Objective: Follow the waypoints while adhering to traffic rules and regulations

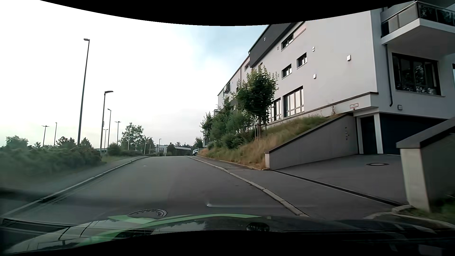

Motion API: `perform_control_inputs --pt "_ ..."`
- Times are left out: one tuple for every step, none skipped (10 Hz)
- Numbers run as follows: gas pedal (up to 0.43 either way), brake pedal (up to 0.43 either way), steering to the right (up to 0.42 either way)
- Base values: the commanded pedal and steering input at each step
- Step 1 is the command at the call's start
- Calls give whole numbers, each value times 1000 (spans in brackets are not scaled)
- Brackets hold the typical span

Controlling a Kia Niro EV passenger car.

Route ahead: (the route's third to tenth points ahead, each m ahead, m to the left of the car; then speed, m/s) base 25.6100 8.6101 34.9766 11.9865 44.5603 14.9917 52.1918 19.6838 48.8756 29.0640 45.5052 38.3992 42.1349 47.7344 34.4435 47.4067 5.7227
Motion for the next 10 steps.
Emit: perform_control_inputs --pt "209 0 -164" --pt "209 0 -166" --pt "209 0 -166" --pt "209 0 -166" --pt "209 0 -162" --pt "209 0 -157" --pt "209 0 -154" --pt "209 0 -145" --pt "209 0 -136" --pt "209 0 -124"
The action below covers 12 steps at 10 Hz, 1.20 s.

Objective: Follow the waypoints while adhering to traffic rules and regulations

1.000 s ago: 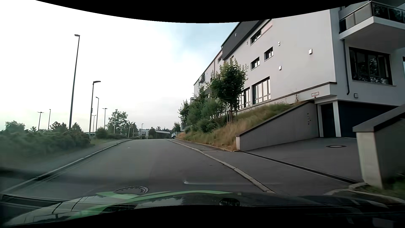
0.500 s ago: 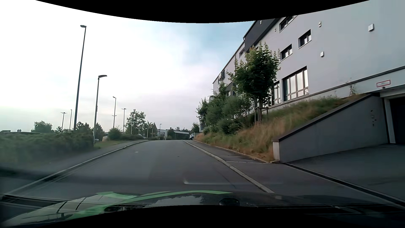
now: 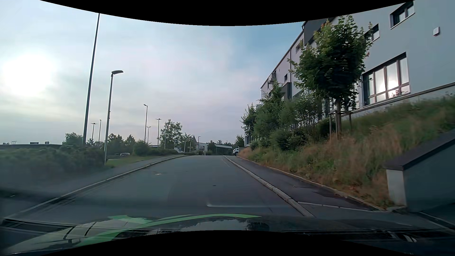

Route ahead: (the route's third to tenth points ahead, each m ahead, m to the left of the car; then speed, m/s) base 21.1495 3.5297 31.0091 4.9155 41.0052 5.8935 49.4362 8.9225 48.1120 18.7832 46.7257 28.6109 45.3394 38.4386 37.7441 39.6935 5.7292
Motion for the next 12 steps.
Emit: perform_control_inputs --pt "209 0 -113" --pt "209 0 -100" --pt "209 0 -85" --pt "209 0 -71" --pt "209 0 -60" --pt "209 0 -45" --pt "209 0 -37" --pt "209 0 -31" --pt "209 0 -26" --pt "209 0 -24" --pt "209 0 -24" --pt "209 0 -25"
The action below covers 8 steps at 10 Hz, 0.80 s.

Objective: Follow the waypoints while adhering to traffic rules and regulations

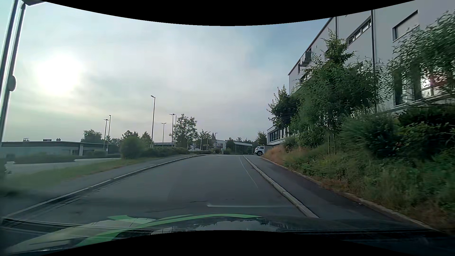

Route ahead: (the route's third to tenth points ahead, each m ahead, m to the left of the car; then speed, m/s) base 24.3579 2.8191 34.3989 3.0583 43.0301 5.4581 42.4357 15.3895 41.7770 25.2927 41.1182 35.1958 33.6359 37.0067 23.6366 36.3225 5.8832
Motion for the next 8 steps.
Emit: perform_control_inputs --pt "209 0 -36" --pt "209 0 -46" --pt "209 0 -53" --pt "209 0 -55" --pt "197 0 -54" --pt "197 0 -49" --pt "197 0 -41" --pt "197 0 -31"
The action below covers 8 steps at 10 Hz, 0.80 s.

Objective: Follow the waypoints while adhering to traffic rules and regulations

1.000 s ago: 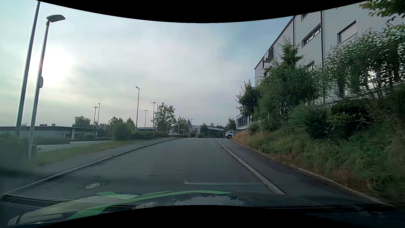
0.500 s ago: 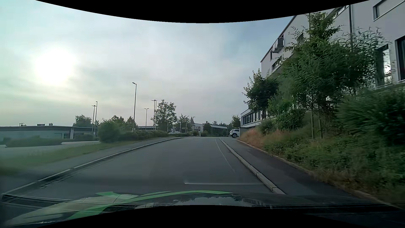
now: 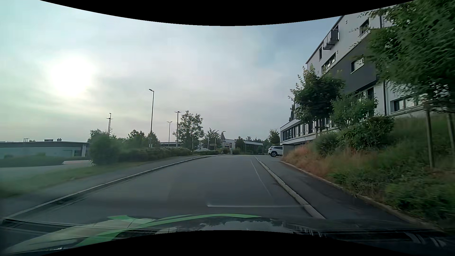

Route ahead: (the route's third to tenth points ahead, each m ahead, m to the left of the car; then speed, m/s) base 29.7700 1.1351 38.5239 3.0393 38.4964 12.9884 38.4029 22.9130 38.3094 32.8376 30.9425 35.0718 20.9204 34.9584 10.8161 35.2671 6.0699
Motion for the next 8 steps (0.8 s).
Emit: perform_control_inputs --pt "197 0 -23" --pt "197 0 -18" --pt "197 0 -12" --pt "177 0 -6" --pt "169 0 -1" --pt "169 0 -1" --pt "157 0 -1" --pt "157 0 3"
